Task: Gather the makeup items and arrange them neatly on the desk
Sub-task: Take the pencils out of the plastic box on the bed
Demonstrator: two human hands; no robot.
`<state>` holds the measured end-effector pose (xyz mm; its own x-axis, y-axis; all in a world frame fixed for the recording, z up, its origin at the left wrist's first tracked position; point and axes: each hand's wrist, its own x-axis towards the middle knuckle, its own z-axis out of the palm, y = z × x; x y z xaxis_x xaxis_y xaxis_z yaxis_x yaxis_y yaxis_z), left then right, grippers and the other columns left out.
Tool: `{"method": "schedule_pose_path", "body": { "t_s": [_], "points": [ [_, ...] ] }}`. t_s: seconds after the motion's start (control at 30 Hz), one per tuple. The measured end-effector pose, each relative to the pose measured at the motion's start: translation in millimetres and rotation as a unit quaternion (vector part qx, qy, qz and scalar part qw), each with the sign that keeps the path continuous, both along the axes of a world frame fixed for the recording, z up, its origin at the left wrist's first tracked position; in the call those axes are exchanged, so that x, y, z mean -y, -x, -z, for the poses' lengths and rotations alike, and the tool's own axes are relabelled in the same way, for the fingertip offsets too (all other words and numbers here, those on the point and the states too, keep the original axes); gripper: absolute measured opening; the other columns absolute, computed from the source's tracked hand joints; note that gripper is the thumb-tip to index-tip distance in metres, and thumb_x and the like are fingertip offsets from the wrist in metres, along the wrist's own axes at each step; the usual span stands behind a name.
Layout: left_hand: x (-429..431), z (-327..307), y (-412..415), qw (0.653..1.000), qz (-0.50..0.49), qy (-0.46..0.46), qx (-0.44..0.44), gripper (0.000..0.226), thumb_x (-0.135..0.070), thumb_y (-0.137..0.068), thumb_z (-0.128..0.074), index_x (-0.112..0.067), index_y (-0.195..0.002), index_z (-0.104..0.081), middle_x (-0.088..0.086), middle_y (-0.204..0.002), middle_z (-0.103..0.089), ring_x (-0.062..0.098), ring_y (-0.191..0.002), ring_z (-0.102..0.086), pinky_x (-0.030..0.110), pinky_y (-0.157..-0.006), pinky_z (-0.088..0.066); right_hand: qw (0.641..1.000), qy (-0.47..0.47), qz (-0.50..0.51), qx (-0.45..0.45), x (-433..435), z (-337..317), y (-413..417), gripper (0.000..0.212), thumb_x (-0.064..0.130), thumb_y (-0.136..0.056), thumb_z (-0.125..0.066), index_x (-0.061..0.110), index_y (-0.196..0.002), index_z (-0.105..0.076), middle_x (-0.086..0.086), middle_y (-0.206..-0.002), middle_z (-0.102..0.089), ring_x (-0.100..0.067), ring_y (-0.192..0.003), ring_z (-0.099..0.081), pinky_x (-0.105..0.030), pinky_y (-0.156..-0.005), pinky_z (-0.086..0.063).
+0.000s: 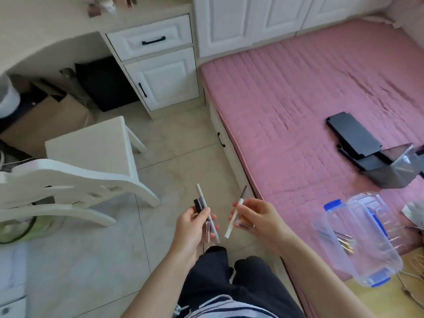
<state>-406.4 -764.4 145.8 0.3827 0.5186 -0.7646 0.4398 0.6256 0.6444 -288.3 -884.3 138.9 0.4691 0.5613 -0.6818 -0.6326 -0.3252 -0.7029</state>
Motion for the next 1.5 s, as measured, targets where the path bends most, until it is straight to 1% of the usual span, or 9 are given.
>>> {"method": "schedule_pose_path", "body": {
  "t_s": [0.33,0.47,0.7,0.83,0.97,1.1,1.23,1.37,1.5],
  "points": [
    [-77,3,-9,0.999,-0.044,0.011,0.005,0.018,-0.02,-0.095,-0.059,-0.005,-0.104,-0.063,0.008,-0.081,-0.067,0.024,-0.073,-0.069,0.028,-0.052,-0.051,0.999,0.008,-0.023,0.03,-82,-1,-23,0.017,0.013,-0.095,-0.055,0.002,-0.104,-0.065,-0.018,-0.092,-0.071,-0.025,-0.088,-0.071,-0.032,-0.072,-0.057],
    [-104,1,-35,0.998,-0.061,0.005,0.011,0.015,-0.02,-0.095,-0.059,-0.008,-0.102,-0.063,0.007,-0.082,-0.068,0.025,-0.074,-0.07,0.028,-0.054,-0.052,0.999,0.007,-0.029,0.019,-112,4,-51,0.018,0.014,-0.094,-0.057,0.002,-0.103,-0.066,-0.016,-0.09,-0.071,-0.025,-0.086,-0.07,-0.038,-0.082,-0.057],
    [-154,-3,-108,0.996,-0.086,-0.004,0.015,0.016,-0.021,-0.095,-0.058,-0.009,-0.105,-0.062,0.009,-0.086,-0.069,0.023,-0.073,-0.07,0.026,-0.054,-0.052,0.997,-0.017,-0.067,0.016,-175,4,-127,0.018,0.011,-0.095,-0.054,0.0,-0.105,-0.065,-0.015,-0.089,-0.07,-0.027,-0.089,-0.07,-0.034,-0.078,-0.055],
    [-186,-10,-154,0.995,-0.099,-0.009,0.013,0.017,-0.022,-0.095,-0.058,-0.009,-0.105,-0.062,0.009,-0.088,-0.07,0.023,-0.073,-0.071,0.026,-0.054,-0.052,0.994,-0.028,-0.097,0.034,-216,-4,-187,0.018,0.011,-0.096,-0.052,-0.001,-0.105,-0.063,-0.015,-0.085,-0.067,-0.02,-0.082,-0.069,-0.028,-0.074,-0.054],
    [-219,-15,-193,0.991,-0.128,-0.011,0.028,0.018,-0.021,-0.095,-0.059,-0.007,-0.105,-0.063,0.01,-0.088,-0.07,0.022,-0.071,-0.071,0.027,-0.054,-0.052,0.991,-0.034,-0.122,0.05,-259,-13,-240,0.016,0.01,-0.096,-0.053,-0.001,-0.103,-0.064,-0.009,-0.079,-0.067,-0.016,-0.076,-0.069,-0.029,-0.073,-0.054],
    [-249,-17,-219,0.988,-0.148,-0.008,0.037,0.017,-0.019,-0.095,-0.058,-0.006,-0.105,-0.062,0.01,-0.088,-0.069,0.021,-0.071,-0.07,0.027,-0.053,-0.052,0.986,-0.033,-0.147,0.077,-295,-16,-274,0.017,0.01,-0.097,-0.052,-0.001,-0.104,-0.063,0.002,-0.063,-0.064,-0.006,-0.057,-0.061,-0.029,-0.071,-0.05],
    [-283,-15,-235,0.985,-0.164,-0.008,0.042,0.016,-0.018,-0.095,-0.058,-0.006,-0.104,-0.062,0.012,-0.088,-0.068,0.023,-0.07,-0.07,0.027,-0.053,-0.052,0.983,-0.03,-0.164,0.081,-332,-14,-289,0.017,0.006,-0.097,-0.05,-0.003,-0.106,-0.06,0.004,-0.058,-0.06,-0.003,-0.049,-0.057,-0.02,-0.058,-0.048],
    [-326,-10,-249,0.985,-0.17,-0.001,0.043,0.015,-0.018,-0.095,-0.058,-0.006,-0.103,-0.062,0.012,-0.088,-0.068,0.025,-0.073,-0.071,0.028,-0.055,-0.053,0.979,-0.023,-0.186,0.078,-371,-10,-299,0.017,0.006,-0.097,-0.05,-0.002,-0.107,-0.061,0.0,-0.064,-0.062,-0.004,-0.052,-0.059,-0.021,-0.063,-0.05],
    [-373,-8,-261,0.988,-0.152,-0.019,0.031,0.017,-0.019,-0.094,-0.058,-0.007,-0.106,-0.062,0.012,-0.091,-0.071,0.025,-0.074,-0.072,0.028,-0.056,-0.054,0.981,-0.019,-0.176,0.078,-416,-5,-309,0.016,0.007,-0.097,-0.051,0.001,-0.107,-0.062,-0.004,-0.072,-0.065,-0.013,-0.071,-0.067,-0.028,-0.073,-0.055]
  ]
}}
